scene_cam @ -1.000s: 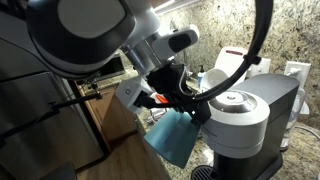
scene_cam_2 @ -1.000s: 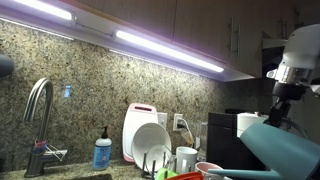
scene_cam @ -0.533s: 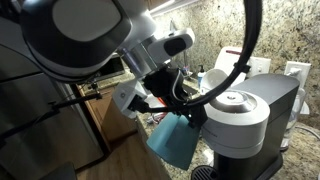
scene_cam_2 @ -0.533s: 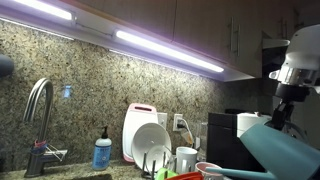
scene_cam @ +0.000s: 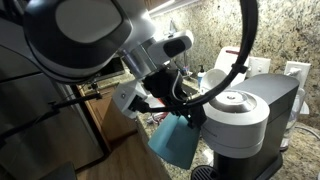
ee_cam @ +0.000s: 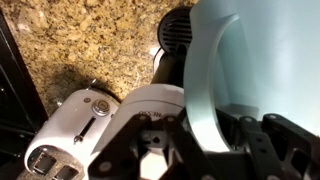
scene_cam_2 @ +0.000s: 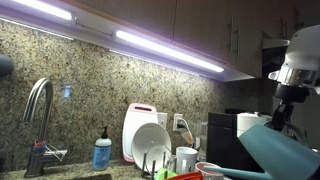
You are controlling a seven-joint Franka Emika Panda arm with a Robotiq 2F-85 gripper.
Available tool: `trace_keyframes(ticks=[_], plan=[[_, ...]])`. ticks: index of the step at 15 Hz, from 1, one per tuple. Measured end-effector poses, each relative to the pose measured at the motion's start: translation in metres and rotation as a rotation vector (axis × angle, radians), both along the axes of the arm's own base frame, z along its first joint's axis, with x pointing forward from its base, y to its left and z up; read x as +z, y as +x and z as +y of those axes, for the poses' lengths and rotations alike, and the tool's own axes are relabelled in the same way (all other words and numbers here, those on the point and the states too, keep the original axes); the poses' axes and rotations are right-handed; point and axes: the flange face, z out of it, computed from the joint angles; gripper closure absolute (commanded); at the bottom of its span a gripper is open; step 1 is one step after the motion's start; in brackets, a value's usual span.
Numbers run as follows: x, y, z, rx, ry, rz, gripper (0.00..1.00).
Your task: Tilt the watering can over the mug
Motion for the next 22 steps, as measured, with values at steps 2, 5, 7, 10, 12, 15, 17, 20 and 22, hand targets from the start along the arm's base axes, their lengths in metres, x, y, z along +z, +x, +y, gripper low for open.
trace_keyframes(ticks=[2, 5, 7, 10, 12, 15, 17, 20, 22], plan=[[-0.0001, 0.0007, 0.0028, 0.001, -0.004, -0.001, 0.98], [-0.0002, 0.001, 0.0045, 0.005, -0.008, -0.001, 0.98], [-0.0002, 0.0003, 0.0029, -0.008, -0.016, -0.005, 0.98], [0.0005, -0.002, -0.0023, -0.029, -0.036, -0.011, 0.98], [0.0009, -0.0027, -0.0036, -0.035, -0.043, -0.014, 0.98], [0.0006, -0.0027, -0.0027, -0.04, -0.05, -0.017, 0.98], [0.0002, -0.0027, -0.0018, -0.037, -0.054, -0.017, 0.91], [-0.0033, -0.0025, -0.0015, -0.035, -0.052, -0.009, 0.91], [-0.0047, -0.0024, -0.0014, -0.035, -0.051, -0.006, 0.91]])
